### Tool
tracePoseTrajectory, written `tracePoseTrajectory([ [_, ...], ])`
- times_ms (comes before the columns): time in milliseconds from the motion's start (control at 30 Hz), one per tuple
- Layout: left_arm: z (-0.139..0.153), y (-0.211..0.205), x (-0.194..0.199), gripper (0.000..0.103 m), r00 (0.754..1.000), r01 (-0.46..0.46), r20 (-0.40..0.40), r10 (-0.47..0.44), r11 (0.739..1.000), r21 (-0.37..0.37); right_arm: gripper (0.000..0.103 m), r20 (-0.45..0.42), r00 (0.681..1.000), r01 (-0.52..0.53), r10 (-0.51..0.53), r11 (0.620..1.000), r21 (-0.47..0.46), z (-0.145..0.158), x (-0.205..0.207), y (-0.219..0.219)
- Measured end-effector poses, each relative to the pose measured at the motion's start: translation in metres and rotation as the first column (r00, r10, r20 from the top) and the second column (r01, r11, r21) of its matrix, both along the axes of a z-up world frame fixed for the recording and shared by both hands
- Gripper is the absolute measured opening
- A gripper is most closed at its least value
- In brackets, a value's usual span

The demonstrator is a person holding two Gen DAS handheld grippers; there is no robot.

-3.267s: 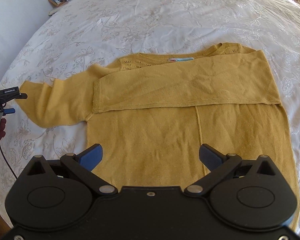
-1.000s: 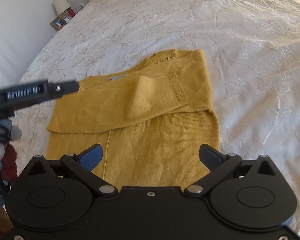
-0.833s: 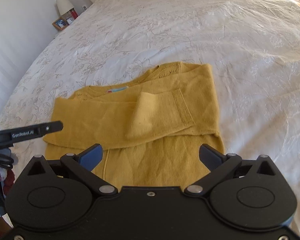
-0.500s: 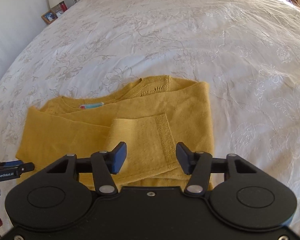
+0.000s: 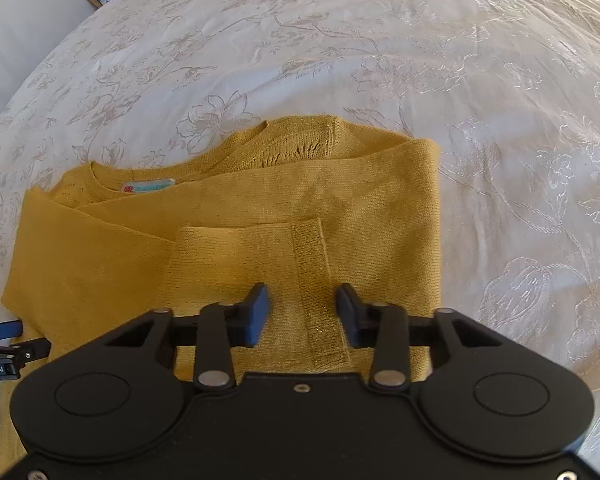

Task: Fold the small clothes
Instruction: 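Pinch the folded sleeve cuff with the right gripper, tuck it flat, release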

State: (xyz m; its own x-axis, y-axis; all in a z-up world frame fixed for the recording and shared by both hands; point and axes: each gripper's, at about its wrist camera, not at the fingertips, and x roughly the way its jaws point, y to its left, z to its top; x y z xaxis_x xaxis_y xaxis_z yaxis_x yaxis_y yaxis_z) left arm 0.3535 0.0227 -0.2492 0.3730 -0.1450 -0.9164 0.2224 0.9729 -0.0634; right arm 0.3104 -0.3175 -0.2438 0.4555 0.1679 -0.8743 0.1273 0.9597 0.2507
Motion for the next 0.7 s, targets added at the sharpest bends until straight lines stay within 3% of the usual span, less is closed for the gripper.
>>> tracePoseTrajectory([
  [33,0.0,0.001,-0.001,0.094,1.0,0.0,0.004,-0.001,1.0,0.001,0.015,0.004,1.0,-0.009,0.009,1.0,-0.008,0.004,0.0,0.001],
  [133,0.0,0.002,-0.001,0.095,1.0,0.004,0.007,-0.004,1.0,0.002,0.012,0.11,0.994,-0.025,0.027,1.0,-0.011,0.035,-0.008,0.001],
  [233,0.001,0.003,0.001,0.095,1.0,0.002,0.0,-0.002,1.0,-0.003,0.012,0.194,0.98,0.049,-0.041,0.998,-0.036,0.065,-0.017,-0.013],
  [400,0.001,-0.002,0.002,0.095,1.0,0.005,0.001,-0.005,1.0,0.005,0.012,0.074,0.988,0.139,-0.133,0.986,-0.087,0.031,-0.011,-0.04],
  [600,0.013,0.002,0.002,0.092,1.0,0.011,-0.022,-0.011,1.0,-0.012,0.014,0.026,0.994,0.106,-0.104,0.991,-0.087,0.013,-0.014,-0.035],
  [700,0.038,0.004,-0.001,0.092,0.998,0.022,0.067,-0.021,1.0,-0.022,0.019,0.026,0.996,0.092,-0.09,0.991,-0.095,0.012,-0.017,-0.03],
])
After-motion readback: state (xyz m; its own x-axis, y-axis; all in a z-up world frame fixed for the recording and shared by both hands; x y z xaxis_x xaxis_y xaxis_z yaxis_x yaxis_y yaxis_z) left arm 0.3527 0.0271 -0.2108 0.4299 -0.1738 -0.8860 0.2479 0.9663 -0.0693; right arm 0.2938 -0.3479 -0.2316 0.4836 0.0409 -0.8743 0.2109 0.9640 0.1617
